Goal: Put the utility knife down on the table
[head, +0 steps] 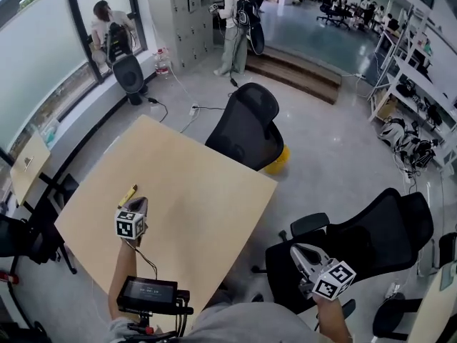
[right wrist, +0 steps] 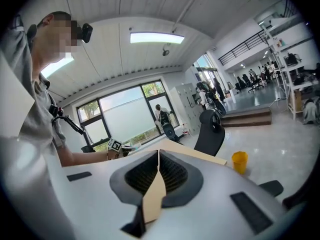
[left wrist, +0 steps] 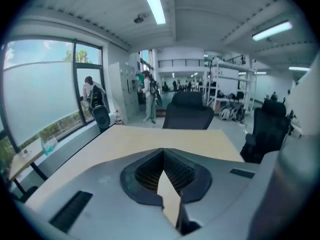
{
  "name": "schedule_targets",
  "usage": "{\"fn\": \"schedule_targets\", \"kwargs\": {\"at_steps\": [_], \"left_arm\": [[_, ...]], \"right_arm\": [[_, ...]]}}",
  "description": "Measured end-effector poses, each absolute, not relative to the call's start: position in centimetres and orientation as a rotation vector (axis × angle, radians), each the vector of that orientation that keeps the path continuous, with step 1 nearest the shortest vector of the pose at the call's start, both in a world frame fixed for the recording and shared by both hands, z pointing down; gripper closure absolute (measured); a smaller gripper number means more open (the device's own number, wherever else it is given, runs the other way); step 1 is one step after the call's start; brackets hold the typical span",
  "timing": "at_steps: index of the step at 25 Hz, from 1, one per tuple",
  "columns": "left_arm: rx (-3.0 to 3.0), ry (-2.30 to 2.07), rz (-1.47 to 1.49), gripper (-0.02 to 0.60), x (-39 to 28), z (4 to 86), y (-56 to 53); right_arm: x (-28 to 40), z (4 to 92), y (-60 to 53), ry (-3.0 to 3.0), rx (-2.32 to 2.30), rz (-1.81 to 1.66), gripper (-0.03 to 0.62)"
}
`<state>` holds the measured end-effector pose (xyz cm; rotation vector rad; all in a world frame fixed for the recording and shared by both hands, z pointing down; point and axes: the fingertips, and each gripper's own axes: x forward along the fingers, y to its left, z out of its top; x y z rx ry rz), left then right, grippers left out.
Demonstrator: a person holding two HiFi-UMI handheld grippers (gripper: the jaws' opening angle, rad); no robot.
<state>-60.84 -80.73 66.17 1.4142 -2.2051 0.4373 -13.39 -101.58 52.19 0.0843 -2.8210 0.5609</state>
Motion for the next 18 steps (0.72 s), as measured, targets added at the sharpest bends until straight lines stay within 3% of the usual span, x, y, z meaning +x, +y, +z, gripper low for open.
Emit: {"fn": "schedule_targets", "kwargs": {"at_steps": [9,18], "left_arm": [[1.693,-2.263,0.027,0.577,-40.8,54.9,-85.5],[1.776,-2.23,-0.016,0.577,-26.7,52.7,-85.2]], "right_arm": [[-4.2,49.3,-102.9,-2.934,0.115,0.56,0.577],[4.2,47.9,-103.2,-3.012,0.102,0.541,0.577]]}}
